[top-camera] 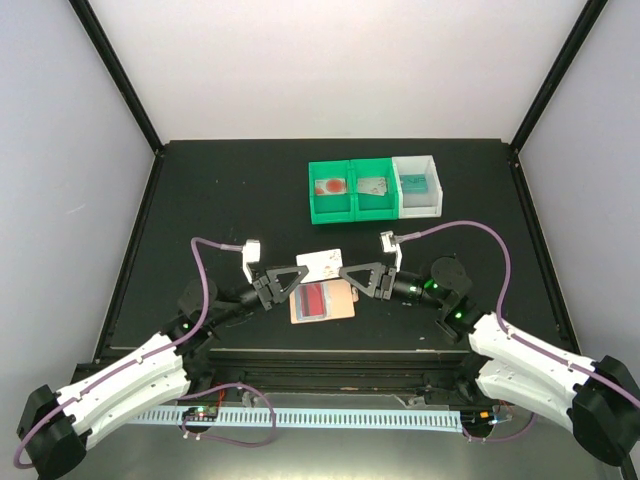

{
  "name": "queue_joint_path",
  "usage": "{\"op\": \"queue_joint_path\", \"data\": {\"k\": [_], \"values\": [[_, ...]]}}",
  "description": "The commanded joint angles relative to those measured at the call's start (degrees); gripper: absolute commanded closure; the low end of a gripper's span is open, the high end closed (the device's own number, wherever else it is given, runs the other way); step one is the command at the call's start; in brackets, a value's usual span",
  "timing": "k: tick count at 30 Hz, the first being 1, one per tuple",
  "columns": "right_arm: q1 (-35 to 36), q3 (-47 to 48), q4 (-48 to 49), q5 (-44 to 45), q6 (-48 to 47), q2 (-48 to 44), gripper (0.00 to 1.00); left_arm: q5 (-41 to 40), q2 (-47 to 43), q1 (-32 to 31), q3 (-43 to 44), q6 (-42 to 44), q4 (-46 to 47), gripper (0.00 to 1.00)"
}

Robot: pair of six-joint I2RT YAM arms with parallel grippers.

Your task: Take the credit cards out of the card holder

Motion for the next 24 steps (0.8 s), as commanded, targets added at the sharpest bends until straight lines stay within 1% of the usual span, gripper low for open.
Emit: {"op": "queue_joint_path", "data": {"k": [1, 7, 12, 18, 20, 22, 24], "values": [[0.5, -0.3, 2.4, -0.5, 0.4, 0.6, 0.78, -1.3, -0.8, 0.3, -0.2, -1.2, 3.5, 0.99], [0.9, 0.3, 2.8, -0.7, 0.5, 2.0, 0.78, -1.0, -0.6, 0.3, -0.5, -2.1, 5.0, 0.98], [1.1, 0.1, 5.1, -0.7, 0.9, 2.6, 0.85, -0.4, -0.5, 0.3, -0.6, -2.4, 5.1, 0.98], [1.2, 0.2, 5.8, -0.1, 1.0, 2.2, 0.84, 0.2, -0.5, 0.3, -0.7, -2.6, 4.8, 0.98], [1.1, 0.2, 6.6, -0.2, 1.0, 2.0, 0.90, 0.3, -0.5, 0.3, -0.7, -2.5, 4.5, 0.99], [1.2, 0.1, 7.1, -0.2, 1.0, 1.9, 0.98, 0.2, -0.4, 0.3, -0.7, -2.4, 4.2, 0.98], [1.2, 0.0, 6.7, 0.7, 1.0, 1.5, 0.99, 0.0, -0.5, 0.3, -0.7, -2.3, 3.6, 0.98]]}}
